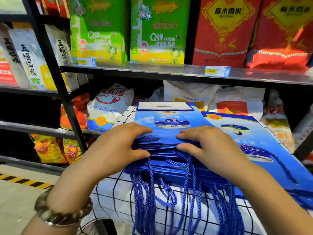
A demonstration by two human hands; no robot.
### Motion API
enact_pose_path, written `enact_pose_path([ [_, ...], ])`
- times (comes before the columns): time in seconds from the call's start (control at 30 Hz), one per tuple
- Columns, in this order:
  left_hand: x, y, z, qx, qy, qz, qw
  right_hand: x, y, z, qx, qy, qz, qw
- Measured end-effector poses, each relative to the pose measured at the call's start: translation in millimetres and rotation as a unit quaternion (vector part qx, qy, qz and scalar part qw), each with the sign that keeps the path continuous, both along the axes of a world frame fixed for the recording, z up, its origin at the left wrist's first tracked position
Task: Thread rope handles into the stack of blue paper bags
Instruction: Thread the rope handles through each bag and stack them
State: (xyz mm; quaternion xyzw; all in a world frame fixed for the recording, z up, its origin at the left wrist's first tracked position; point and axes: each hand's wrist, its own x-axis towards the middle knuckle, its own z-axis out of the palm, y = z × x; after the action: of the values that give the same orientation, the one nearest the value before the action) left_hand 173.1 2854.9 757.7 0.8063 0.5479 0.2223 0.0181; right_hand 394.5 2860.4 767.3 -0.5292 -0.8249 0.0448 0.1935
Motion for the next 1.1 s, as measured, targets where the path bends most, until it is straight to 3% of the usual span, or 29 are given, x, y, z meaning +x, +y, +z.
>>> enact_pose_path([
  [0.23,-5,-16,6,0.070,0.020,0.068,0.995,-17,1,-6,-0.006,0.005,-0.020,1.000],
  [0.3,-3,-19,12,0.041,-0.056,0.050,0.996,-20,1,-9,0.002,0.015,-0.025,1.000],
  [0.33,1,-21,17,-0.006,-0.137,0.026,0.990,-21,0,-10,0.005,0.018,-0.030,0.999],
  [0.4,14,-24,28,-0.111,-0.340,-0.031,0.933,-25,-1,-10,0.025,0.012,-0.040,0.999],
  [0.47,31,-23,32,-0.160,-0.469,-0.046,0.867,-29,-2,-11,0.042,-0.015,-0.046,0.998],
  [0.57,55,-15,37,-0.186,-0.555,-0.043,0.810,-26,-1,-10,0.023,0.036,-0.044,0.998],
  [0.63,64,-8,40,-0.189,-0.603,-0.052,0.773,-16,0,-3,-0.057,0.194,-0.022,0.979],
  [0.7,70,-2,44,-0.205,-0.652,-0.077,0.726,-5,-1,6,-0.140,0.322,0.022,0.936],
  [0.77,74,4,47,-0.222,-0.692,-0.097,0.680,-1,-4,9,-0.183,0.319,0.061,0.928],
  [0.83,76,8,48,-0.227,-0.711,-0.102,0.658,-3,-6,6,-0.166,0.276,0.076,0.944],
  [0.93,78,12,45,-0.219,-0.691,-0.100,0.682,-4,-1,9,-0.115,0.332,0.037,0.936],
  [1.03,75,16,36,-0.196,-0.594,-0.055,0.778,2,9,26,-0.103,0.451,0.004,0.887],
  [1.1,76,15,31,-0.223,-0.524,-0.063,0.820,4,17,38,-0.099,0.492,0.001,0.865],
])
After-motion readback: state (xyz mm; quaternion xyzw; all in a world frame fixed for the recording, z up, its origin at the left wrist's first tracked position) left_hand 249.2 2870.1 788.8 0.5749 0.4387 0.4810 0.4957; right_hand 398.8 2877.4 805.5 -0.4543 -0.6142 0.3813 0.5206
